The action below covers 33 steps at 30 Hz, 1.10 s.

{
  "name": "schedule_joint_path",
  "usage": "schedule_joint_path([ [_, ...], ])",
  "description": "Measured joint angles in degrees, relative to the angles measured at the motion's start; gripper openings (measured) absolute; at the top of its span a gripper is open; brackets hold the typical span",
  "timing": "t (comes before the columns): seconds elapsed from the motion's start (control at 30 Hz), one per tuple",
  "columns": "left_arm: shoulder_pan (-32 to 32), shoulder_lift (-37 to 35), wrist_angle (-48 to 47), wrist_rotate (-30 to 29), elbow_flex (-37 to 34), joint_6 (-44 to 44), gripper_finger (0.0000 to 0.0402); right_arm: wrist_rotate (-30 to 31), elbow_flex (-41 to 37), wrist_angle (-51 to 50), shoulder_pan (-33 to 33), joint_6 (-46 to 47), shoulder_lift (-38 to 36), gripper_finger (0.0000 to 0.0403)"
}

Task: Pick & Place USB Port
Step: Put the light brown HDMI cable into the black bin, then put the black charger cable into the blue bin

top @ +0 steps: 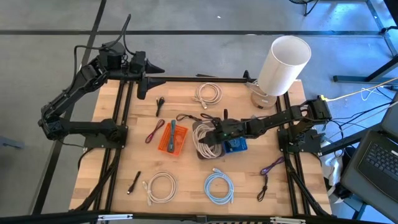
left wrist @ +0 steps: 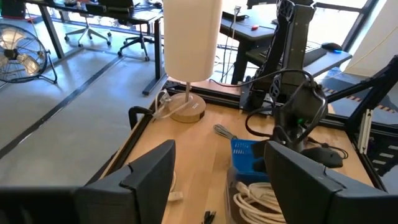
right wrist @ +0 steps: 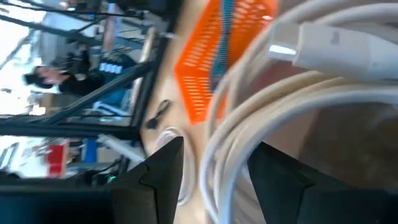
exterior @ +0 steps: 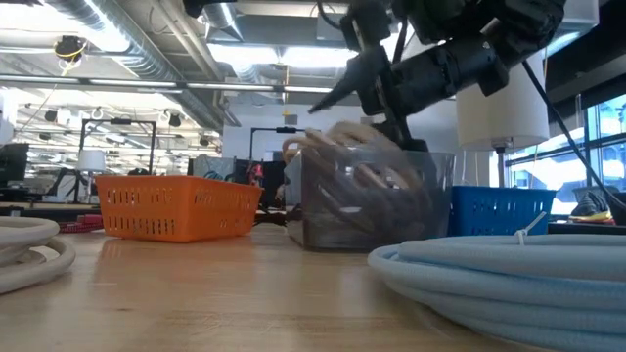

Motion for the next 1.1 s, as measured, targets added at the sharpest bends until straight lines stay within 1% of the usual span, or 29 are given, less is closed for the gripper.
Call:
schedule_joint_path([
  [0.23, 0.00, 0.00, -0.02, 0.00, 0.00, 0.01, 0.0239, 4.40, 0.02, -3.50, 0.00, -0.96, -0.68, 0.0176],
  [0.33, 0.00, 0.00, -0.04, 0.00, 0.00, 0.00, 0.0239, 5.84, 1.04, -10.25, 0.00, -1.61, -2.49, 0.0176],
  [0.43, 0.00, 0.00, -0.06, 0.00, 0.00, 0.00, 0.0239, 7.29, 5.39, -22.68, 0.00, -5.08, -5.12, 0.0176],
  [0.5, 0.00, 0.00, -0.20, 0.00, 0.00, 0.00, 0.0239, 8.58, 9.77, -31.70, 0.00, -8.65, -6.77, 0.0176],
  [0.57, 0.00, -0.02, -0.94, 0.00, 0.00, 0.02, 0.0239, 11.62, 15.02, -39.82, 0.30, -12.68, -8.48, 0.0176],
  [0.67, 0.00, -0.18, -3.95, -0.06, 0.00, 0.00, 0.0239, 19.52, 24.32, -52.94, 1.71, -18.63, -10.12, 0.0176],
  [0.77, 0.00, -0.50, -8.47, -0.20, 0.00, 0.00, 0.0239, 30.01, 34.23, -68.45, 3.97, -21.52, -10.62, 0.0176],
  [0.83, 0.00, -0.72, -11.70, -0.32, 0.00, 0.00, 0.0239, 36.67, 40.27, -80.47, 5.44, -20.19, -10.64, 0.0176],
  [0.9, 0.00, -0.97, -14.42, -1.43, 0.00, -0.03, 0.0239, 41.15, 45.07, -91.60, 6.45, -16.33, -10.64, 0.0176],
  [0.97, 0.00, -1.30, -16.63, -3.56, 0.00, -0.18, 0.0239, 42.40, 48.91, -102.04, 6.84, -10.64, -10.64, 0.0176],
  [1.03, 0.00, -1.38, -18.63, -5.79, 0.00, -1.53, 0.0239, 41.44, 52.28, -112.17, 6.84, -4.13, -10.66, 0.0176],
  [1.07, 0.00, -1.36, -19.43, -7.27, 0.00, -2.82, 0.0239, 40.64, 53.13, -114.67, 6.82, -1.26, -10.76, 0.0176],
  [1.1, 0.00, -1.36, -20.41, -9.01, 0.00, -4.33, 0.0239, 40.18, 53.31, -114.07, 6.82, -0.49, -11.03, 0.0176],
])
